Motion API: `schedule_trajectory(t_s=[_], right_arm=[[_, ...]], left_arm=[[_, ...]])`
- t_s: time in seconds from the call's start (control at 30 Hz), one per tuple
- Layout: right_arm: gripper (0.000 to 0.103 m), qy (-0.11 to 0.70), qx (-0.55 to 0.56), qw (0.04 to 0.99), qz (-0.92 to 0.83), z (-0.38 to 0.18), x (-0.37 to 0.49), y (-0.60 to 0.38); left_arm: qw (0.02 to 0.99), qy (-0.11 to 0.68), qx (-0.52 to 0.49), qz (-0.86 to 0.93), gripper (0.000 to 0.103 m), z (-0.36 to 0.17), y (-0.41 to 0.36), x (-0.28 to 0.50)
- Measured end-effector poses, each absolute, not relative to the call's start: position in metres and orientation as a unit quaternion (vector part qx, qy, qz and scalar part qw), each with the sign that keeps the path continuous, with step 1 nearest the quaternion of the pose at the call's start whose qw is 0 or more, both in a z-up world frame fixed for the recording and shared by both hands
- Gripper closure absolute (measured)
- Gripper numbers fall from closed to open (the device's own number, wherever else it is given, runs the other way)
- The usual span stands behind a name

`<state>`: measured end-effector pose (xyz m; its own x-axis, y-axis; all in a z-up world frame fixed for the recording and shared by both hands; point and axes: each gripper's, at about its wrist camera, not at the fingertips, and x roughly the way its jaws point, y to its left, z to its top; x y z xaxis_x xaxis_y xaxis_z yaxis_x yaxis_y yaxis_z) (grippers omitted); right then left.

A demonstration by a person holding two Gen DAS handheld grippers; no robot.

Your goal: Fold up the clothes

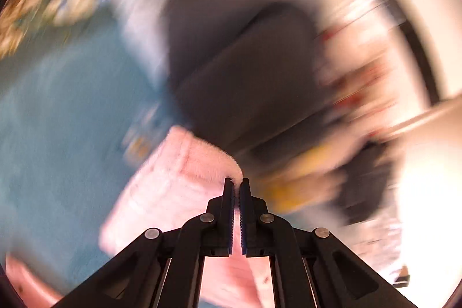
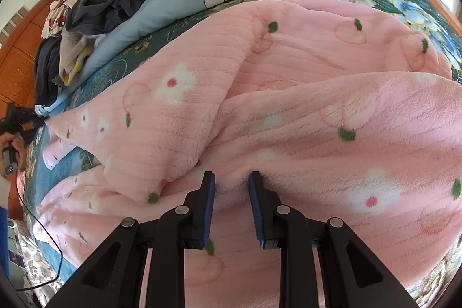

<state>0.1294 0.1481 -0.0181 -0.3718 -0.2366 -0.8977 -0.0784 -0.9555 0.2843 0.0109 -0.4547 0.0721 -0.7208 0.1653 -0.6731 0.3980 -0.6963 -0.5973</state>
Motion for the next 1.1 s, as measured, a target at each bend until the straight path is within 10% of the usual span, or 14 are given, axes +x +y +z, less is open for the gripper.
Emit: schedule_trajectory(t_s=[0.13,0.43,0.7,0.9,1.1], right_arm=[[0.078,-0.148,0.544,0.049,-0.824,-0.012,0.131,0.151],[0.078,-0.159,0.541,0.072,-0.823,-0.014,0.131,0.142],[0.078,-0.175,0.535,0.063,-0.824,-0.002,0.141,0.149],[0.078,-0.193,0.526,0.066,-0.826,0.006,0.148,0.150],[0.078,-0.211,0.509,0.052,-0.833,0.016,0.167,0.167]], left_arm=[[0.063,0.376,0.288,-0.878,0.100,0.110,-0.474,0.060],[0.205,0.482,0.404,-0.750,0.099,-0.063,-0.534,0.132],[0.175,0.481,0.408,-0.756,0.094,-0.058,-0.535,0.150],[0.133,0.488,0.392,-0.769,0.060,-0.029,-0.533,0.179],[0.135,0.463,0.379,-0.790,0.054,-0.013,-0.506,0.225]])
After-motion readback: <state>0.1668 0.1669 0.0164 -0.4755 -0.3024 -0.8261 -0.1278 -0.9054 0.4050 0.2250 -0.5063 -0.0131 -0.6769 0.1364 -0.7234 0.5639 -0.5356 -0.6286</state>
